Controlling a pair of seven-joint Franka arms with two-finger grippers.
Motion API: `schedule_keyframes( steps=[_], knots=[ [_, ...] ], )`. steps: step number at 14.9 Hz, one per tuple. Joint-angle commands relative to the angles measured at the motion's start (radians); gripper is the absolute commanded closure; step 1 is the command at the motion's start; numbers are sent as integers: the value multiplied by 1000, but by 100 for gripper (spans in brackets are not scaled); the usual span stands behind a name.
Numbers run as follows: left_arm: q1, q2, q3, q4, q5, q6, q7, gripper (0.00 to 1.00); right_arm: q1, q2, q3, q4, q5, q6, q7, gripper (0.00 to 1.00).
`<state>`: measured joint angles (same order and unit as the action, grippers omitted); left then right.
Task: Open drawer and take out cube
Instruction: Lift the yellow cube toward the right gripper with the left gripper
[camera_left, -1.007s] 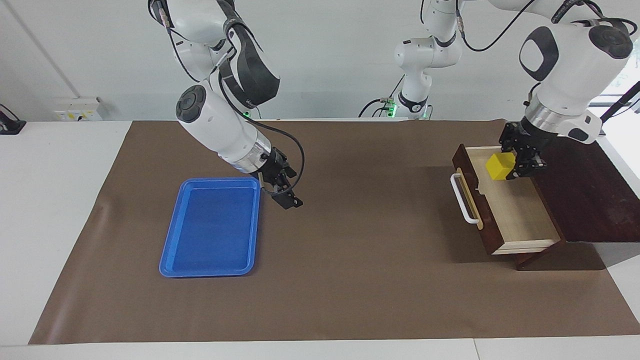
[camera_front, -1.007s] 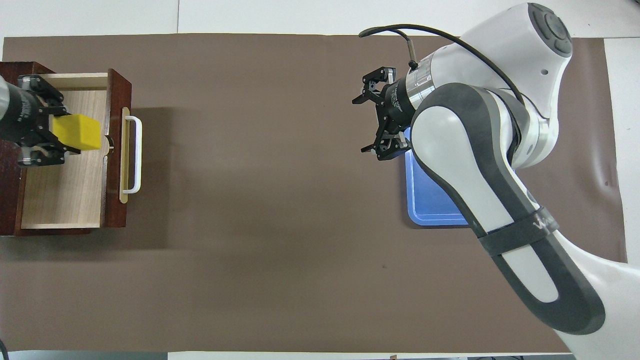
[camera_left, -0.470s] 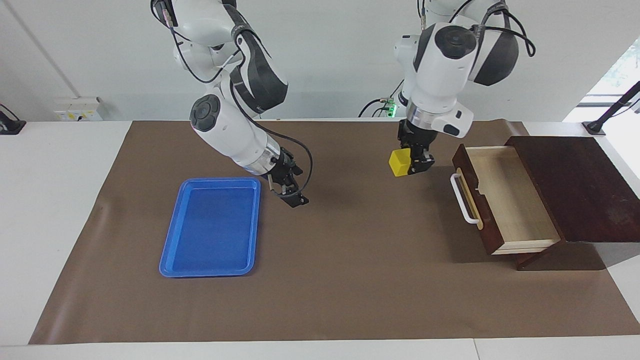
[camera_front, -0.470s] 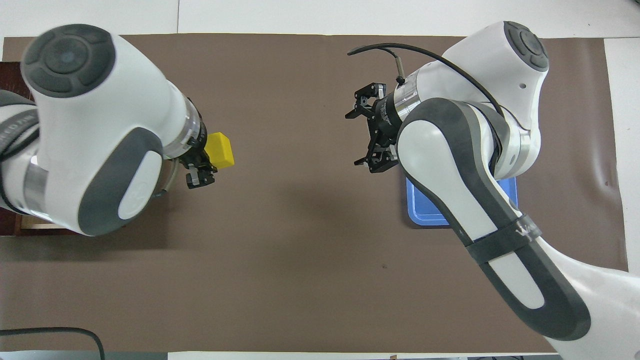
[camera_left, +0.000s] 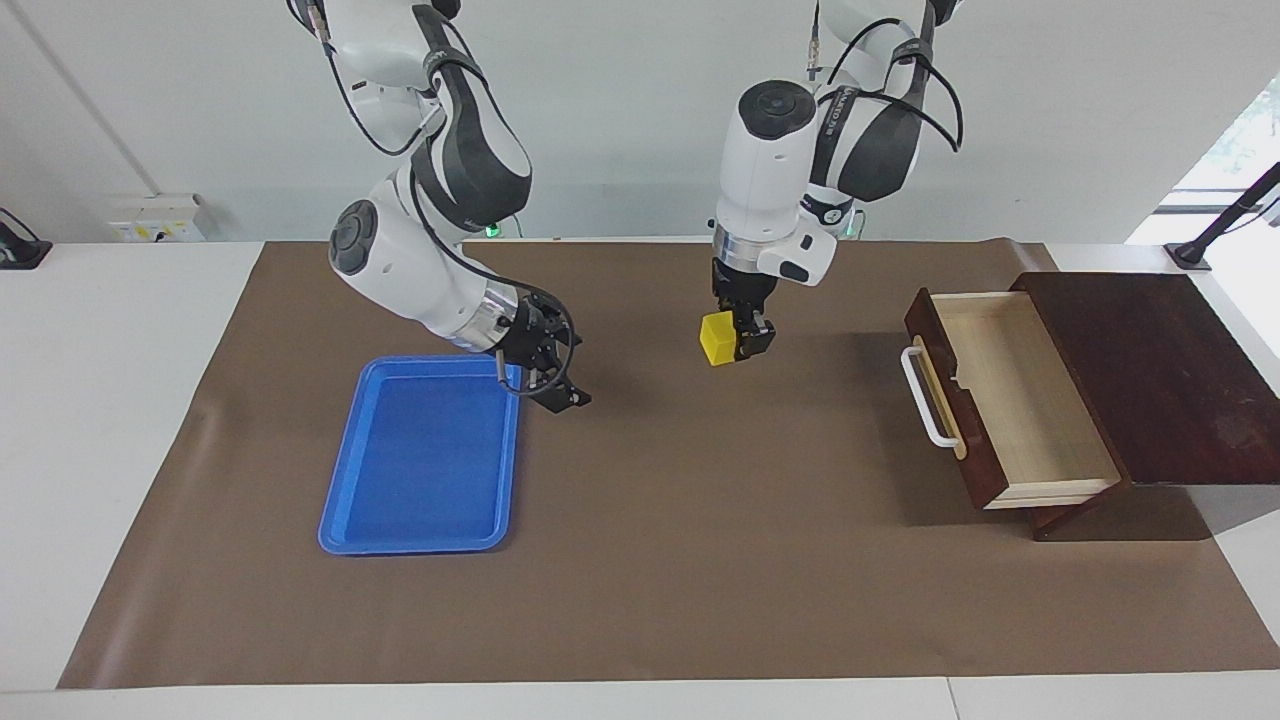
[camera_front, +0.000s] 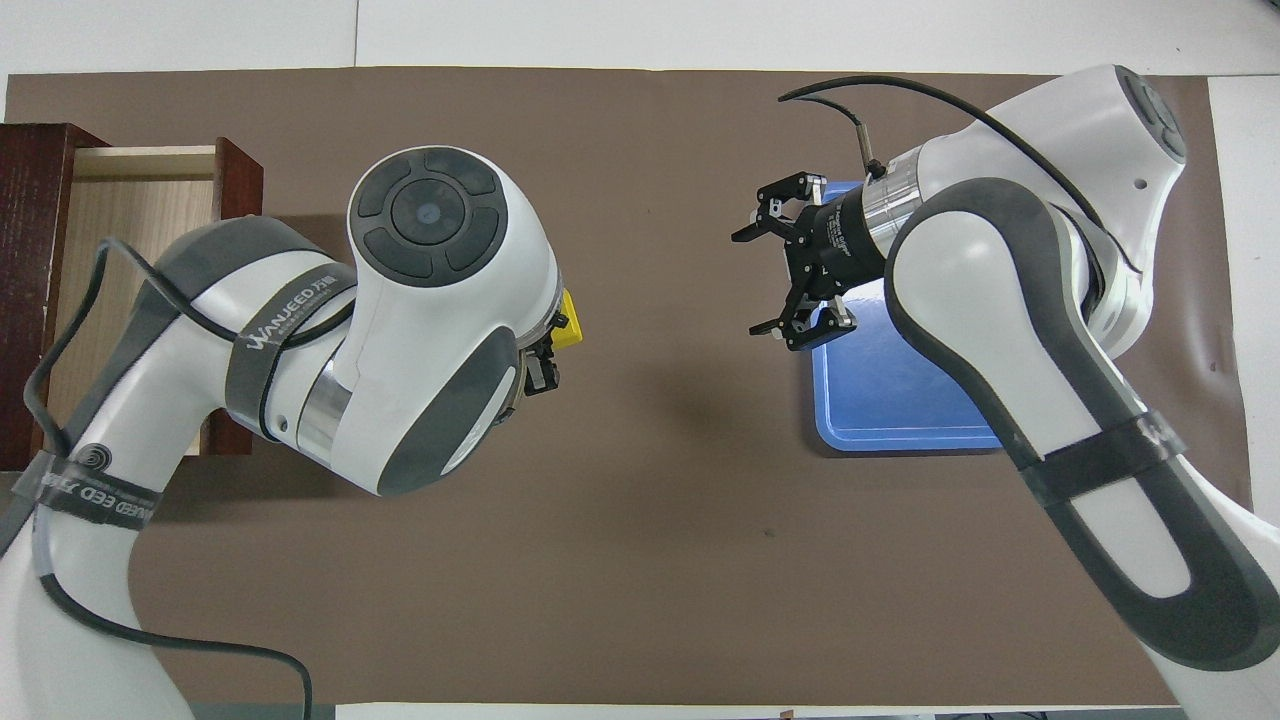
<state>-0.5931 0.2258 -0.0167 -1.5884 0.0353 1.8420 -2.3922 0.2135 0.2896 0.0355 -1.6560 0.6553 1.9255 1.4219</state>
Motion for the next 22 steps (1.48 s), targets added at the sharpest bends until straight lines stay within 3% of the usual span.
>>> schedule_keyframes(
  steps=[1,5,9,12,17,22],
  knots=[
    [-7,-11,15,-13,18,10,-18,100,1,-17,6,-34,27,13,-96,0],
    [-7,-11,15,-15,17,16,-16,100,12,19,7,25,23,3,-208,0],
    [-1,-11,15,-15,14,22,-18,100,30,144,6,233,14,-78,-189,4],
    [1,-11,15,-15,11,22,-18,100,43,241,6,384,9,-108,-63,5],
    [3,-11,15,-16,11,22,-19,100,145,240,6,384,-55,-106,-25,0],
    [6,-11,15,-16,11,22,-19,100,171,227,9,345,-55,-111,-8,0]
  ],
)
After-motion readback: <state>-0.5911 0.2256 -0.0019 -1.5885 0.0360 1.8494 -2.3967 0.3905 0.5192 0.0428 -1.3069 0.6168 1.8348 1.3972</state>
